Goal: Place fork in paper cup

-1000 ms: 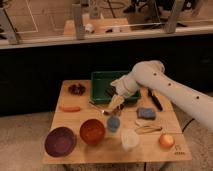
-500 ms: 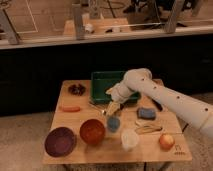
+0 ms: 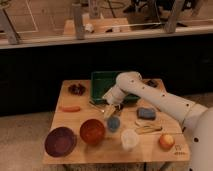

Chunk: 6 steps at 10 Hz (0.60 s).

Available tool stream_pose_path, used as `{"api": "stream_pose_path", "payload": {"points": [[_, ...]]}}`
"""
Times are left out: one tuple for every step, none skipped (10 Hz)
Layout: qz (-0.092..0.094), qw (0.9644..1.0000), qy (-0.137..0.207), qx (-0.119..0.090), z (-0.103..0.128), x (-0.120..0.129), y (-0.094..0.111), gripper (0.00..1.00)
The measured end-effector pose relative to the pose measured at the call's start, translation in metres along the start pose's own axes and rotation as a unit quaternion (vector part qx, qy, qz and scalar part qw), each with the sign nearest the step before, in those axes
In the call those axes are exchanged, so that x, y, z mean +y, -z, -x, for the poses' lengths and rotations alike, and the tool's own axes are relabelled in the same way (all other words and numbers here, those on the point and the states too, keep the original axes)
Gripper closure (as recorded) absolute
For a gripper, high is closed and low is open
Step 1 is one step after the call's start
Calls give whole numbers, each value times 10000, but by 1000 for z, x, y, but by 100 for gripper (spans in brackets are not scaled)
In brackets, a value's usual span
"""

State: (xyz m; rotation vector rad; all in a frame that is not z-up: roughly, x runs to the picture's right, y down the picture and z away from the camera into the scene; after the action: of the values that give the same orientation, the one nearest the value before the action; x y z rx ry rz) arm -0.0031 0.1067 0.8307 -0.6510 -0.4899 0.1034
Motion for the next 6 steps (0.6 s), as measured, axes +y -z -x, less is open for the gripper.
{"api": "stream_pose_path", "payload": {"points": [[23,10000,-19,28,2,-3,-2,34],[35,10000,-34,63,2,-5,-3,43],[44,9999,-42,87,2,-7,-5,47],[67,9999,-47,122,2,-8,-9,48],[95,9998,-56,151,0,-8,-14,48],[123,9997,-68,176,-2,-8,-19,48]]}}
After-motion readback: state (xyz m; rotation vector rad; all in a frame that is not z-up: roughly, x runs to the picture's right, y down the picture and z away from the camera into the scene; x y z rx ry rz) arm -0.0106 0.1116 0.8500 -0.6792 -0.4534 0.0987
